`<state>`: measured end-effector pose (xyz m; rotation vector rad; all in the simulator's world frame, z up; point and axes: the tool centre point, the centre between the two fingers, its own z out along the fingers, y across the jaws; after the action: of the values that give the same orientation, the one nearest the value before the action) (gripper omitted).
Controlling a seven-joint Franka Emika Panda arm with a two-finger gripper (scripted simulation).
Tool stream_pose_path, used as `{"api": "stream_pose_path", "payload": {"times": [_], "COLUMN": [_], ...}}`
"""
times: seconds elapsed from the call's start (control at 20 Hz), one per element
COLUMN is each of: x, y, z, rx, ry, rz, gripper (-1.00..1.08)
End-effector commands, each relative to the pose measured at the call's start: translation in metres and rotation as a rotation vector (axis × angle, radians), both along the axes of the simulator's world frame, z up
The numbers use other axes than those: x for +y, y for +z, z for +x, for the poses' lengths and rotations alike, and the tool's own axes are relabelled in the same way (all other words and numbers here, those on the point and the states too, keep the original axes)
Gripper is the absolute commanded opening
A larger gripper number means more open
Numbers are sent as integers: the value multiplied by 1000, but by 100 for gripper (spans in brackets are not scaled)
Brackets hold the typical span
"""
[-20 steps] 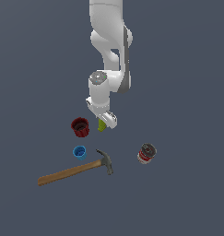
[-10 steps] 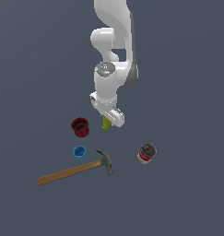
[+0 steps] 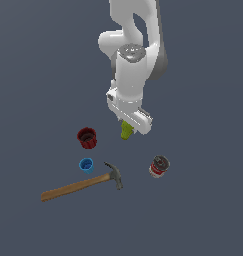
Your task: Pick up a designated object from a clutter of objects.
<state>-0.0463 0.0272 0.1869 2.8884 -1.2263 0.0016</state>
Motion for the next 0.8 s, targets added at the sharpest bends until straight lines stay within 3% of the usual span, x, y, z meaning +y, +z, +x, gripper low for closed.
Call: {"api": "stream_pose_path", "payload": {"times": [0.0, 0.75], "x": [13, 83], "y": [22, 135], "z": [11, 72], "rx": [-1, -1], "ry": [0, 0], "rz": [0, 2], "gripper": [-100, -100]}}
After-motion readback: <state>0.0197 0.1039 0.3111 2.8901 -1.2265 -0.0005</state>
